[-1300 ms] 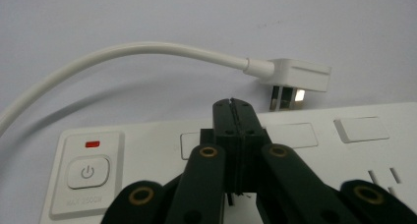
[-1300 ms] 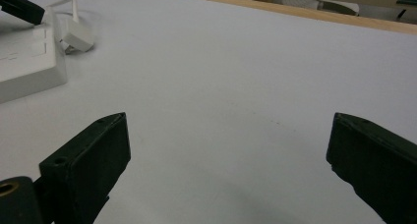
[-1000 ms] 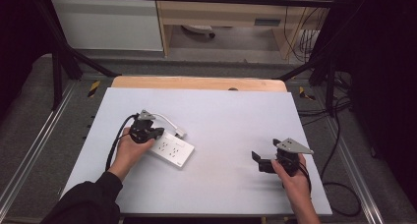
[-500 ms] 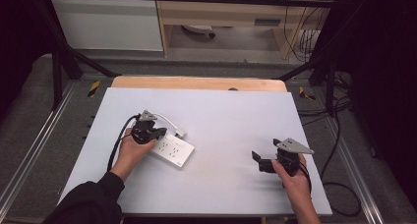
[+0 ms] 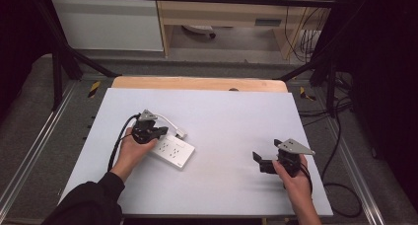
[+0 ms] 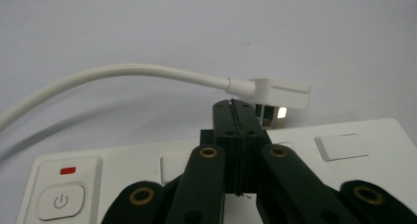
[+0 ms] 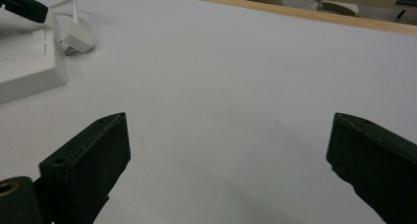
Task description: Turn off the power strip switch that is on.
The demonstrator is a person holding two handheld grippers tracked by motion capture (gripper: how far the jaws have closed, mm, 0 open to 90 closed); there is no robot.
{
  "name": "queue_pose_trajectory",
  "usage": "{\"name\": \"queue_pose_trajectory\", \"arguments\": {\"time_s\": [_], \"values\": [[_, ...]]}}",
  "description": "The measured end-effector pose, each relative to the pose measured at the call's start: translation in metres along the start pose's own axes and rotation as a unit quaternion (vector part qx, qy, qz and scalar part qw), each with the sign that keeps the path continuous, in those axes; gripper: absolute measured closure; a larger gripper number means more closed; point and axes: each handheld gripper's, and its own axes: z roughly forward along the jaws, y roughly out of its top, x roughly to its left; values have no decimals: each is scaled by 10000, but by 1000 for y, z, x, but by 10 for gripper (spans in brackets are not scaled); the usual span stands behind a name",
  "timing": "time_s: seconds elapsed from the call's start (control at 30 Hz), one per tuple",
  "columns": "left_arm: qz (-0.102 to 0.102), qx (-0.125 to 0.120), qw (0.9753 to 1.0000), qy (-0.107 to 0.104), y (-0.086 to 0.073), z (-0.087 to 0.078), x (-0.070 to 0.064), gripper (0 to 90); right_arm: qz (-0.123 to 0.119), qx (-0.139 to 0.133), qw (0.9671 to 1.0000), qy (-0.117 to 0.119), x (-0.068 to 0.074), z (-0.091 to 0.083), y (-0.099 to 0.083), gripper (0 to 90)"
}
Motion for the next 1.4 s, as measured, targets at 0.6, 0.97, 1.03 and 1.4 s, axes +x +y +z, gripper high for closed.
{"name": "queue_pose_trajectory", "arguments": {"time_s": [0.6,0.97,1.03,1.4], "values": [[-158,-946,9954,-11,20,-24,-14,261,-32,11,10000,-4,0,1,0,32],[-119,-1142,9934,62,30,-43,-22,78,8,17,10000,-5,-1,1,0,27],[-93,-1212,9926,53,31,-48,-22,75,16,17,10000,7,-1,1,0,25],[-8,-1491,9888,118,36,-84,-23,66,43,6,10000,46,-1,1,-1,22]]}}
